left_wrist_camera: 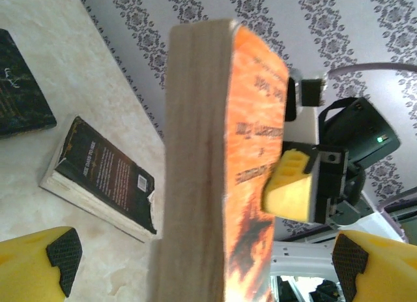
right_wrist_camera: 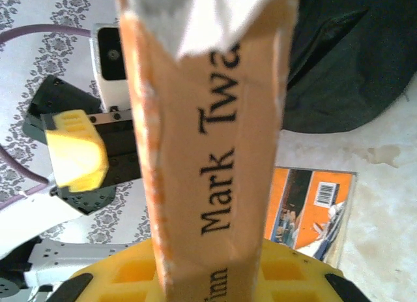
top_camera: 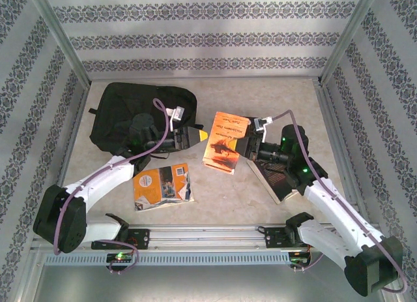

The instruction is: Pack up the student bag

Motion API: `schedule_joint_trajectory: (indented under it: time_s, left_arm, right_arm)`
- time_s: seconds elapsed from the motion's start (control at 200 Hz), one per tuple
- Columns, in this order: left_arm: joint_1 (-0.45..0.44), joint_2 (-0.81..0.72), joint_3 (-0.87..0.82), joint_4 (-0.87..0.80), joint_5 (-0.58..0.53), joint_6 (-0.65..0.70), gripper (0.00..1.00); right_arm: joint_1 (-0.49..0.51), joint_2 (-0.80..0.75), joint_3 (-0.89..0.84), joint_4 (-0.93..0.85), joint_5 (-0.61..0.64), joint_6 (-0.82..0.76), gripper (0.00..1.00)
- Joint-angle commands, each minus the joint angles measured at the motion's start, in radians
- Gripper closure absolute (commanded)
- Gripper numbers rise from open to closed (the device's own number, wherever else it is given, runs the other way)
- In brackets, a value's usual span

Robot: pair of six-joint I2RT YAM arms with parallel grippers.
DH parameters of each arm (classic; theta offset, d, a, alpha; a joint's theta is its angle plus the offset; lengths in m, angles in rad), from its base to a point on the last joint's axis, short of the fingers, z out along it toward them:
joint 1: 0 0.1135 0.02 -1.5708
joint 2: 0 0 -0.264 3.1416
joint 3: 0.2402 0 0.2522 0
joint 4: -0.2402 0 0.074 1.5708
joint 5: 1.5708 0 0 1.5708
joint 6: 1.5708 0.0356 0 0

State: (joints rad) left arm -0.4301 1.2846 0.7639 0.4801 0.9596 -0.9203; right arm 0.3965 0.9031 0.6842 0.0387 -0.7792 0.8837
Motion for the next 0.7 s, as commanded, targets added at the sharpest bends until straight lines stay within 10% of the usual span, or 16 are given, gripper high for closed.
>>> schedule_joint_trajectory:
  time_s: [0.0,0.495,0.695]
  left_arm:
    - [-0.004,-0.002,-0.01,-0.016,-0.004,0.047,0.0]
    - [-0.025,0.106,-0.089,0.56,0.117,-0.297,0.0]
    - [-0.024,0.134,-0.087,0.648,0.148,-0.343,0.25]
  right_arm:
    - [0.038,0.014,0.062,0.073,-0.063,0.011,1.0]
    - [0.062,0.115,0.102,0.05,-0.111,-0.053,1.0]
    - [0.039,0.122,0.11,-0.044,-0.087,-0.116,1.0]
